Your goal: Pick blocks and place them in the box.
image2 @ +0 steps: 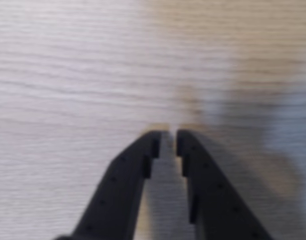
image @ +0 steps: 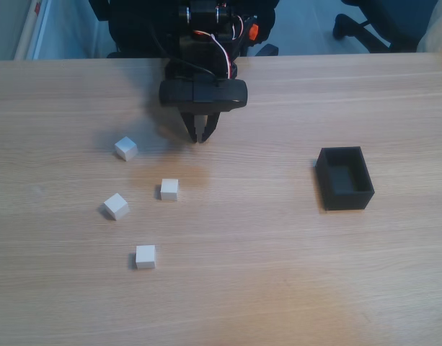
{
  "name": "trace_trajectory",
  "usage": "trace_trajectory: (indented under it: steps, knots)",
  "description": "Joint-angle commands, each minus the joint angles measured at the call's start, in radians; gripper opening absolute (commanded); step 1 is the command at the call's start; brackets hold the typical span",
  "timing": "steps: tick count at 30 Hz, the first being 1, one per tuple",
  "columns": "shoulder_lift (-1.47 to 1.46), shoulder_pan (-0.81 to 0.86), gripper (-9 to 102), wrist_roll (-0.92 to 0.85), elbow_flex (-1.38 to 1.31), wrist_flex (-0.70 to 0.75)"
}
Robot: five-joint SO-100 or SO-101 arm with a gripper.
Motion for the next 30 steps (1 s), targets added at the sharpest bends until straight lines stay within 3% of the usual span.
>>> trace_trajectory:
  steps: [1, 19, 30]
  knots:
    - [0.029, 0.006, 0, -0.006, 0.064, 0.081]
    - [-0.032, 0.008, 8, 0.023, -0.060, 0.043]
    - [-0.291, 0.043, 19, 0.023, -0.235, -0.189]
